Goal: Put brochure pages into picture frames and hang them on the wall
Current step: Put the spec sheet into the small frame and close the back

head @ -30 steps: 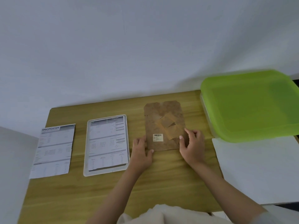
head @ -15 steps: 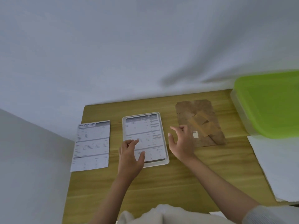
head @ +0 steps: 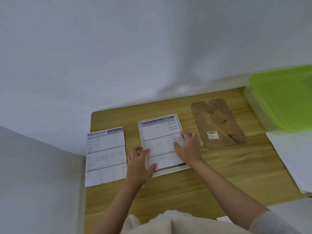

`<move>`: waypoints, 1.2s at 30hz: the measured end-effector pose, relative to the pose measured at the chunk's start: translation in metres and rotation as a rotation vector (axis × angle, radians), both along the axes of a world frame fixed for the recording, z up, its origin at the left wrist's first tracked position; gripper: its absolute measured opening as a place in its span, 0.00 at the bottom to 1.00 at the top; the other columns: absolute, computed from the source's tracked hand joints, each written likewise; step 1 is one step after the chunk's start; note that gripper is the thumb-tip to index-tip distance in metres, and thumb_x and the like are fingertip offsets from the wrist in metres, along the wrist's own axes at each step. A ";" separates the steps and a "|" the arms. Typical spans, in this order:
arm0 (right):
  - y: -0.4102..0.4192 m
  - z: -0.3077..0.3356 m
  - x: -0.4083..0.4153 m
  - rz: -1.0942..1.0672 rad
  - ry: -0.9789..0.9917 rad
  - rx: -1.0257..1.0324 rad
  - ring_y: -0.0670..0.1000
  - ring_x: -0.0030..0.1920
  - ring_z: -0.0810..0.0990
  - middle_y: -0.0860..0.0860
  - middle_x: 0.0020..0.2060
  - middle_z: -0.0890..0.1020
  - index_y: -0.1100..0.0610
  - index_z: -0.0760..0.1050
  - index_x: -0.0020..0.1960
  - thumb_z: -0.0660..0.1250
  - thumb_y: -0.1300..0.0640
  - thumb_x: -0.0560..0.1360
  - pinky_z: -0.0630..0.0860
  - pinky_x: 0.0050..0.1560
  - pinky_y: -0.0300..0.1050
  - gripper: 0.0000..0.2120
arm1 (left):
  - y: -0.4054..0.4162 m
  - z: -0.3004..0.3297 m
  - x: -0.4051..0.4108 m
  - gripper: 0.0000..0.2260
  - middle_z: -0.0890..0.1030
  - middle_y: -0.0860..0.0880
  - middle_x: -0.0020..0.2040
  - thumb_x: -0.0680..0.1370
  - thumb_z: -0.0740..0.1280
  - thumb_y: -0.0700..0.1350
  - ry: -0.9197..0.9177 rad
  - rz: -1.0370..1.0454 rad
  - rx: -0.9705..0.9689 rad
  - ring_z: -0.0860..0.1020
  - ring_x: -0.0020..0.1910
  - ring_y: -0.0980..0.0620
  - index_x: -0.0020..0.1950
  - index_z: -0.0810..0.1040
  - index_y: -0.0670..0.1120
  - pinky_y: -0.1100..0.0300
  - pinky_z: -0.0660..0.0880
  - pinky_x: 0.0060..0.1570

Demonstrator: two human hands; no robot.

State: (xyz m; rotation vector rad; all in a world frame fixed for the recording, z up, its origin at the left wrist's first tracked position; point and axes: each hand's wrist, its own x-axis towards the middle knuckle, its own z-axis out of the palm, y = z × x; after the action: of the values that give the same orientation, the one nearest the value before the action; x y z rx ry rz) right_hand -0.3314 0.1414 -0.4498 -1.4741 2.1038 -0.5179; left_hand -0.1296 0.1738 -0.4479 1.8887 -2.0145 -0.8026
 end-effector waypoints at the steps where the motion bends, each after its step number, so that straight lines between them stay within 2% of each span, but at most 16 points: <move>1: -0.001 0.001 0.001 -0.041 -0.048 0.015 0.55 0.61 0.66 0.54 0.59 0.68 0.56 0.71 0.64 0.67 0.47 0.73 0.66 0.64 0.51 0.23 | 0.000 -0.001 0.000 0.28 0.63 0.48 0.65 0.70 0.71 0.55 0.007 0.000 -0.004 0.65 0.65 0.46 0.67 0.70 0.47 0.48 0.71 0.63; 5: -0.008 0.007 0.002 -0.169 -0.225 0.026 0.53 0.63 0.65 0.52 0.59 0.69 0.53 0.72 0.61 0.70 0.49 0.71 0.65 0.67 0.54 0.20 | 0.002 -0.004 0.004 0.28 0.63 0.49 0.65 0.70 0.71 0.55 0.035 0.006 -0.004 0.65 0.66 0.47 0.67 0.70 0.49 0.48 0.73 0.61; 7: -0.007 0.010 0.003 -0.159 -0.237 -0.021 0.51 0.61 0.66 0.50 0.57 0.70 0.52 0.72 0.58 0.71 0.51 0.71 0.67 0.64 0.51 0.18 | 0.002 -0.004 0.006 0.28 0.63 0.50 0.65 0.70 0.71 0.55 0.050 0.011 -0.001 0.65 0.66 0.48 0.67 0.70 0.49 0.47 0.73 0.61; 10: 0.000 0.014 0.005 -0.072 -0.276 -0.115 0.48 0.51 0.74 0.45 0.48 0.74 0.51 0.71 0.58 0.69 0.55 0.73 0.75 0.51 0.44 0.15 | 0.003 -0.004 0.006 0.28 0.63 0.50 0.65 0.69 0.71 0.55 0.061 0.020 -0.006 0.65 0.65 0.48 0.67 0.71 0.49 0.48 0.73 0.61; 13: 0.006 0.018 0.006 -0.016 -0.342 -0.109 0.44 0.43 0.76 0.41 0.43 0.75 0.52 0.70 0.62 0.64 0.61 0.76 0.73 0.40 0.35 0.16 | 0.003 -0.003 0.006 0.27 0.64 0.50 0.65 0.69 0.72 0.54 0.074 0.029 -0.005 0.66 0.65 0.48 0.66 0.71 0.48 0.49 0.72 0.61; 16: 0.007 0.020 0.003 -0.058 -0.407 -0.128 0.45 0.41 0.76 0.45 0.42 0.76 0.51 0.70 0.63 0.62 0.64 0.77 0.73 0.39 0.38 0.17 | 0.001 -0.002 0.006 0.26 0.65 0.50 0.64 0.70 0.72 0.52 0.113 0.045 0.015 0.66 0.64 0.50 0.66 0.72 0.47 0.53 0.71 0.62; 20: 0.009 0.024 0.000 -0.132 -0.533 -0.201 0.49 0.40 0.77 0.51 0.45 0.78 0.46 0.71 0.60 0.63 0.64 0.77 0.75 0.37 0.39 0.17 | 0.003 0.007 0.003 0.24 0.68 0.49 0.63 0.72 0.71 0.49 0.174 0.083 0.019 0.65 0.62 0.54 0.66 0.71 0.45 0.62 0.63 0.59; 22: 0.012 0.027 -0.001 -0.145 -0.585 -0.229 0.53 0.42 0.79 0.52 0.46 0.79 0.46 0.72 0.60 0.64 0.64 0.77 0.79 0.40 0.46 0.17 | 0.006 0.014 0.001 0.24 0.69 0.50 0.61 0.73 0.71 0.48 0.215 0.102 0.016 0.65 0.59 0.56 0.66 0.71 0.44 0.62 0.65 0.58; 25: 0.020 0.035 -0.005 -0.167 -0.651 -0.268 0.58 0.43 0.80 0.52 0.45 0.81 0.44 0.72 0.57 0.64 0.64 0.76 0.80 0.42 0.52 0.17 | 0.012 0.026 -0.005 0.20 0.74 0.52 0.57 0.73 0.70 0.44 0.334 0.138 0.005 0.73 0.53 0.57 0.65 0.71 0.46 0.61 0.73 0.53; 29: 0.038 0.041 -0.024 -0.206 -0.663 -0.307 0.61 0.44 0.79 0.54 0.45 0.80 0.45 0.72 0.58 0.64 0.64 0.76 0.79 0.42 0.54 0.17 | 0.021 0.043 -0.024 0.18 0.79 0.57 0.48 0.74 0.69 0.39 0.483 0.093 0.003 0.78 0.44 0.60 0.61 0.71 0.53 0.69 0.75 0.40; 34: 0.067 0.040 -0.074 -0.274 -0.614 -0.327 0.55 0.44 0.80 0.53 0.45 0.81 0.45 0.71 0.58 0.64 0.64 0.76 0.79 0.41 0.46 0.16 | 0.033 0.048 -0.070 0.24 0.79 0.57 0.42 0.73 0.70 0.37 0.556 0.010 0.035 0.77 0.39 0.60 0.61 0.68 0.59 0.71 0.74 0.37; 36: 0.079 0.037 -0.100 -0.286 -0.583 -0.335 0.54 0.43 0.80 0.51 0.44 0.81 0.45 0.72 0.58 0.64 0.63 0.76 0.78 0.41 0.47 0.16 | 0.040 0.049 -0.095 0.25 0.78 0.56 0.41 0.72 0.70 0.37 0.572 -0.021 0.046 0.77 0.38 0.60 0.61 0.68 0.60 0.71 0.73 0.37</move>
State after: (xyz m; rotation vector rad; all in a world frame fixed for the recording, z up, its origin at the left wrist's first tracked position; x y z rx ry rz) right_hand -0.4314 0.2204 -0.4127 -1.0047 1.8061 -1.2875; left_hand -0.2241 0.2143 -0.3985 1.4352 -1.6653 -1.2332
